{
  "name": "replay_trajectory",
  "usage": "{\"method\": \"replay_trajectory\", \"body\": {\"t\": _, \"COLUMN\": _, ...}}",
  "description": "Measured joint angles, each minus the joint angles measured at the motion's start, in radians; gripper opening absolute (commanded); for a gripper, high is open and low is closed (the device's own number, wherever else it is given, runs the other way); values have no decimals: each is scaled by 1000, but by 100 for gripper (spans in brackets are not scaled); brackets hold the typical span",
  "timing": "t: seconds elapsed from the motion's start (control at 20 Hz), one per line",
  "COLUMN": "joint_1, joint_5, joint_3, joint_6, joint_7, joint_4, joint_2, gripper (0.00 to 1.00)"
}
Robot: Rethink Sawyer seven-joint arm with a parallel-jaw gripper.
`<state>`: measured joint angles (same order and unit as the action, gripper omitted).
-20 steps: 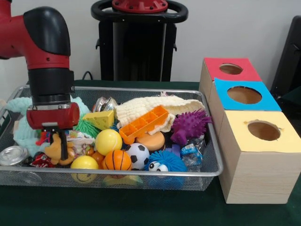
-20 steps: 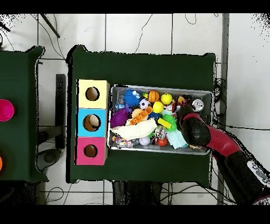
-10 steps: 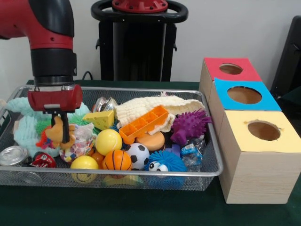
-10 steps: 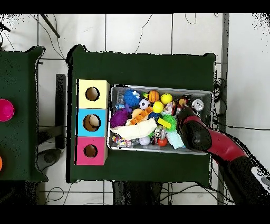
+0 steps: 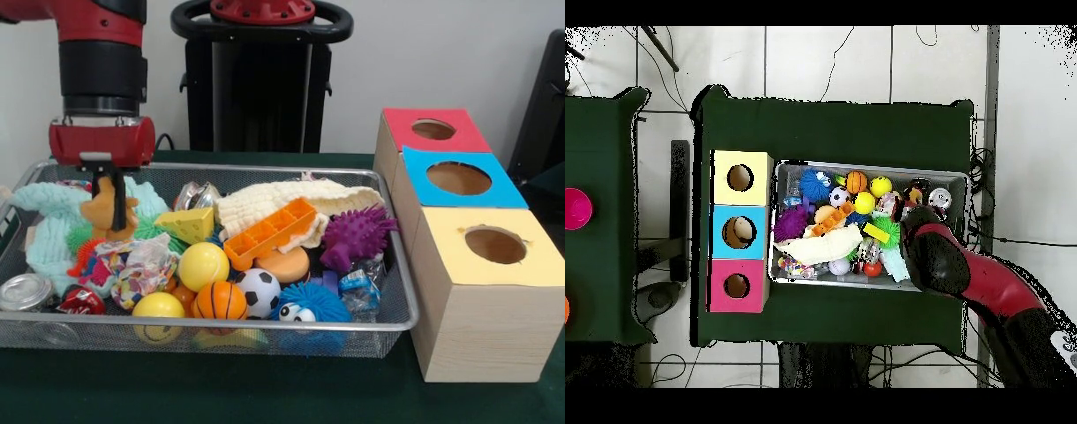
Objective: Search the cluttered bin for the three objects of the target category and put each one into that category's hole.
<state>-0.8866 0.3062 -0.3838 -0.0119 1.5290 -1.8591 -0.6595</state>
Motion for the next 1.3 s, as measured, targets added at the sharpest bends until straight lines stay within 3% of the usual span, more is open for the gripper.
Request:
{"method": "replay_trajectory", "body": {"t": 0.4, "joint_1": 78, "joint_5": -63, "joint_3": 44, "joint_6": 0, "joint_7": 4, "joint_4": -56, "joint_2": -101, "gripper": 0}}
{"method": "replay_trajectory", "body": {"t": 1.05, "joint_1": 259, "joint_5": -229, "joint_3": 151, "joint_6": 3, "joint_7": 9, "joint_4": -151, "joint_2": -265, "gripper": 0}}
{"method": "replay_trajectory", "body": {"t": 1.3, "joint_1": 330, "joint_5": -313, "joint_3": 177, "joint_6": 66, "joint_7": 15, "joint_4": -175, "joint_2": -343, "gripper": 0}}
